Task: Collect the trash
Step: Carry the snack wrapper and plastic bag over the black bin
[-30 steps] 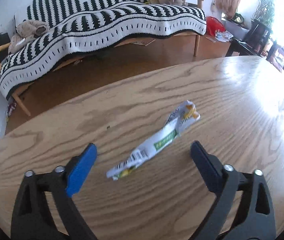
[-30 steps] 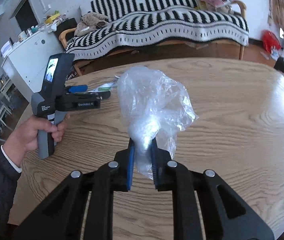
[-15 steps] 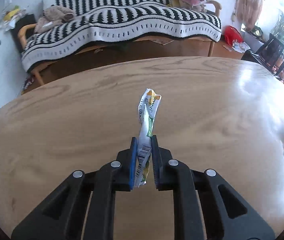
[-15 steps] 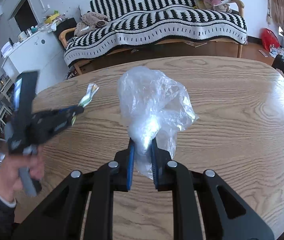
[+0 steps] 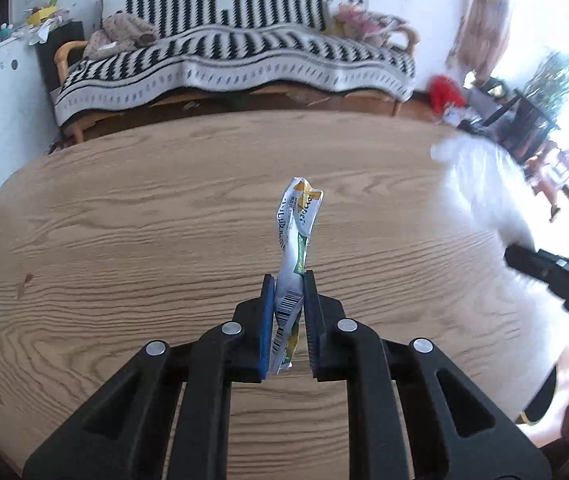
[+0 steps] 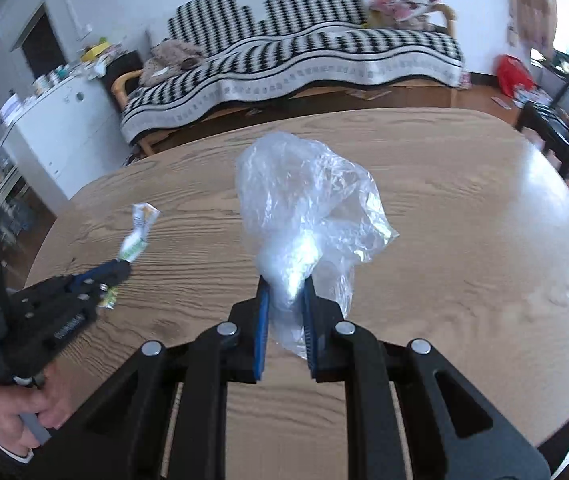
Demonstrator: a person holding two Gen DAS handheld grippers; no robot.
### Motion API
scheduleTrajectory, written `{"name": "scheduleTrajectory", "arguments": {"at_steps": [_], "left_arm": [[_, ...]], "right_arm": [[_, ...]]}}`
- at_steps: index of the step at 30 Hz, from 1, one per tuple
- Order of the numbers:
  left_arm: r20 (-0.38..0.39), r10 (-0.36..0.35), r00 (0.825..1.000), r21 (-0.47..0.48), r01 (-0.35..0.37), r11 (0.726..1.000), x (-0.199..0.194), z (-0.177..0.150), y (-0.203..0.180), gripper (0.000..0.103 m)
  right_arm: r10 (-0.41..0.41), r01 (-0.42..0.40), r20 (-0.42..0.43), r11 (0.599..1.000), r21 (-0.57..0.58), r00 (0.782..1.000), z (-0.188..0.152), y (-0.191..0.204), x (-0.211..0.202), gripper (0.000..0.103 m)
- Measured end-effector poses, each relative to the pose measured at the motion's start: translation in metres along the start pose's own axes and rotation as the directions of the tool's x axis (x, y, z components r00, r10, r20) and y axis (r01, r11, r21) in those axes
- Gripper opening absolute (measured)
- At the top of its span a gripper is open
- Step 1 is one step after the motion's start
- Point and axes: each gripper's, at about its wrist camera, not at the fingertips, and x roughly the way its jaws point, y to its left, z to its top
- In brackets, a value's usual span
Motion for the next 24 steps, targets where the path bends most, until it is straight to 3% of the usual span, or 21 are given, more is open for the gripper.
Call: {"name": "scheduleTrajectory", "arguments": {"at_steps": [7, 12, 15, 17, 22, 24], "left_arm": [[0.034, -0.122, 0.992, 0.135, 0.116, 0.984, -0.002, -0.005, -0.075, 0.013], [-0.032, -0.287, 0.957, 0.226, 0.287, 0.931, 0.005, -0.015, -0.160, 0.013], [-0.085, -0.371, 0.925, 0.311, 0.378, 0.872, 0.004, -0.027, -0.228, 0.013], [-0.135, -0.428, 0.893, 0.349, 0.447, 0.824, 0.004, -0.036, -0.274, 0.013], [-0.239, -0.482, 0.843, 0.444, 0.536, 0.718, 0.007, -0.065, -0.377, 0.013], [-0.273, -0.477, 0.835, 0.480, 0.548, 0.685, 0.010, -0.078, -0.409, 0.013]], "right_arm": [[-0.164, 0.153, 0.055, 0.974, 0.168, 0.985, -0.024, -0.097, -0.061, 0.016], [-0.304, 0.256, 0.066, 0.885, 0.388, 0.950, -0.059, -0.191, -0.123, 0.016], [-0.382, 0.301, 0.080, 0.826, 0.476, 0.921, -0.086, -0.239, -0.165, 0.016], [-0.442, 0.358, 0.046, 0.779, 0.515, 0.896, -0.109, -0.275, -0.187, 0.016], [-0.492, 0.410, -0.024, 0.697, 0.588, 0.870, -0.168, -0.334, -0.226, 0.016], [-0.498, 0.418, -0.045, 0.673, 0.611, 0.866, -0.192, -0.354, -0.237, 0.016]]}}
